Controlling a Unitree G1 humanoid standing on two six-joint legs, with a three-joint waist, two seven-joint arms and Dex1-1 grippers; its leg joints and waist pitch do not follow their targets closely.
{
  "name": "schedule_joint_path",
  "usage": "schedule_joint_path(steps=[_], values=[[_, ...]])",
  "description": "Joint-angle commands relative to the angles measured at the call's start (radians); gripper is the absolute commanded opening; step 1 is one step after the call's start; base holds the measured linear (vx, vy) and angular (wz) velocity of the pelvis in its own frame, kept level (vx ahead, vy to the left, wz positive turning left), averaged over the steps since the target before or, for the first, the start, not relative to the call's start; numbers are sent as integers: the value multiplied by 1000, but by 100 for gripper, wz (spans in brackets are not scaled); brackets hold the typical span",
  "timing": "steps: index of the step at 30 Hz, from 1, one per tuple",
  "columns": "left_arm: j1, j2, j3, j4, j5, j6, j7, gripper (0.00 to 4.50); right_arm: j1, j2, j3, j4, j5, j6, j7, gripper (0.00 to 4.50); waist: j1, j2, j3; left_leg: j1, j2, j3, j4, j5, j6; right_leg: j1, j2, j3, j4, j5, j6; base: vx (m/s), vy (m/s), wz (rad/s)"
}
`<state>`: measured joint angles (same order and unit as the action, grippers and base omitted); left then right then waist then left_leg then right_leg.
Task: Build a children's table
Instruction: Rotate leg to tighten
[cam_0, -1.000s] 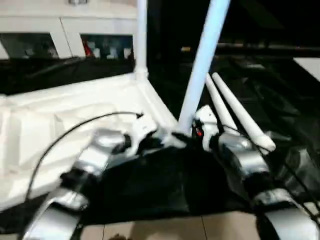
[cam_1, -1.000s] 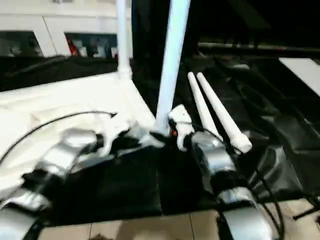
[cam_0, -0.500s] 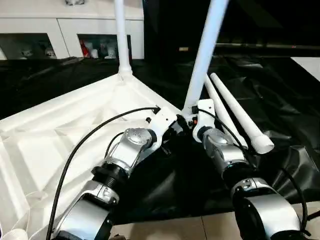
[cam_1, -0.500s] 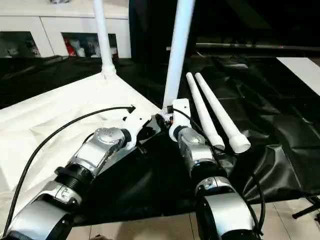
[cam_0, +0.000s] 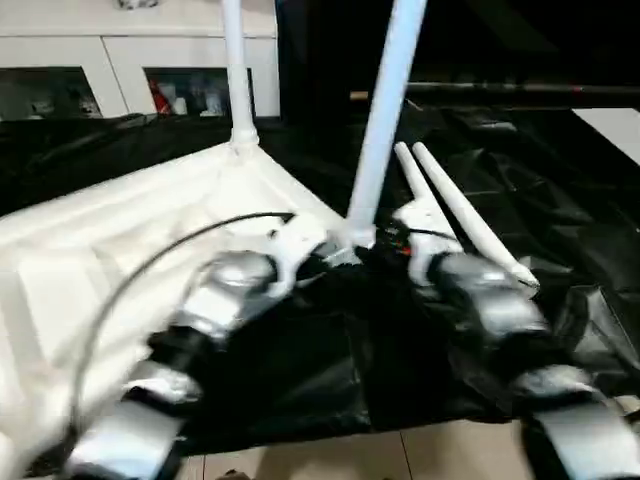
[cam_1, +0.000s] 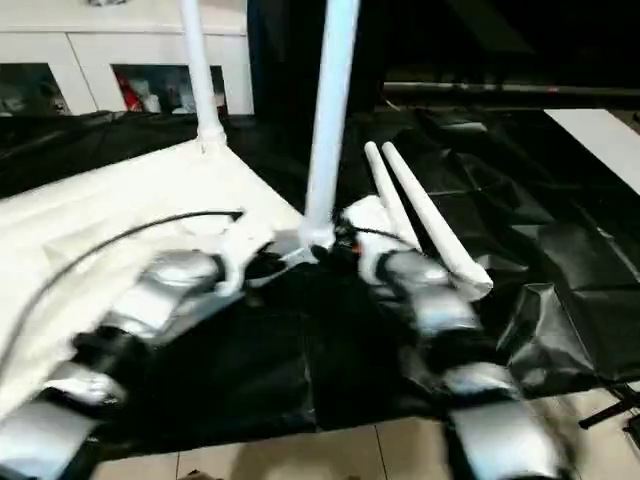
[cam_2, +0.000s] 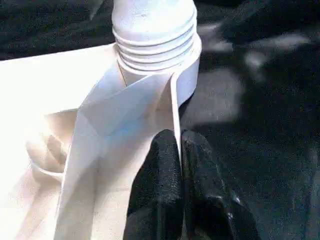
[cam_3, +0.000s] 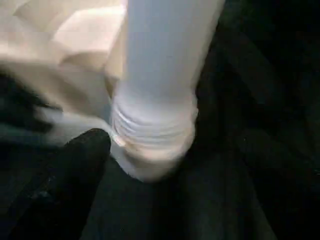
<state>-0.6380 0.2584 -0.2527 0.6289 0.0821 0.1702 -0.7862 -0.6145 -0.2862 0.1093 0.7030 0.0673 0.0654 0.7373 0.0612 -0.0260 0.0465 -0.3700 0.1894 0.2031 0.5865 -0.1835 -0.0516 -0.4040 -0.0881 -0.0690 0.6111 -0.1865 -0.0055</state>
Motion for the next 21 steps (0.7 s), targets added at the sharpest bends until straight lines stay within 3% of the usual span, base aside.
schedule_joint_path(steps=[1, 4, 7, 9, 12, 14, 15, 21], values=[[31, 15, -26, -42, -30, -48, -105, 0, 20, -18, 26, -85, 37, 36, 103, 444, 7, -3, -60, 6, 47, -27, -66, -180, 71, 50, -64, 47, -71, -174, -209, 0, 0, 0], [63, 64, -55, -105, -53, -52, -223, 0, 48, -64, 43, -154, 59, 66, 194, 444, 8, 1, -62, 11, 49, -23, -64, -164, 74, 48, -62, 48, -64, -109, -249, 0, 0, 0], [87, 99, -72, -161, -85, -42, -323, 0, 73, -95, 60, -218, 75, 105, 260, 444, 21, 3, -59, 14, 53, -19, -64, -155, 75, 47, -60, 48, -60, -89, -264, 0, 0, 0], [96, 109, -77, -186, -102, -24, -357, 0, 82, -103, 68, -239, 75, 117, 281, 444, 29, 5, -58, 19, 53, -16, -66, -176, 60, 42, -61, 49, -64, -122, -260, 0, 0, 0], [111, 123, -81, -220, -111, -14, -395, 0, 90, -113, 107, -254, 47, 129, 323, 444, 31, 1, -54, 19, 54, -21, -73, -226, 25, 42, -66, 51, -72, -214, -231, 0, 0, 0], [109, 124, -79, -217, -105, -17, -388, 0, 87, -114, 121, -244, 31, 116, 330, 444, 29, -1, -53, 19, 53, -21, -73, -235, 17, 42, -66, 51, -75, -229, -225, 0, 0, 0], [109, 127, -79, -217, -103, -18, -386, 0, 88, -116, 127, -248, 30, 120, 334, 444, 31, -5, -54, 19, 51, -22, -72, -227, 15, 42, -67, 52, -75, -233, -215, 0, 0, 0], [111, 133, -76, -227, -110, -9, -393, 0, 76, -112, 135, -243, 24, 131, 340, 444, 29, -8, -56, 15, 50, -22, -70, -191, 26, 44, -66, 52, -70, -199, -214, 0, 0, 0]])
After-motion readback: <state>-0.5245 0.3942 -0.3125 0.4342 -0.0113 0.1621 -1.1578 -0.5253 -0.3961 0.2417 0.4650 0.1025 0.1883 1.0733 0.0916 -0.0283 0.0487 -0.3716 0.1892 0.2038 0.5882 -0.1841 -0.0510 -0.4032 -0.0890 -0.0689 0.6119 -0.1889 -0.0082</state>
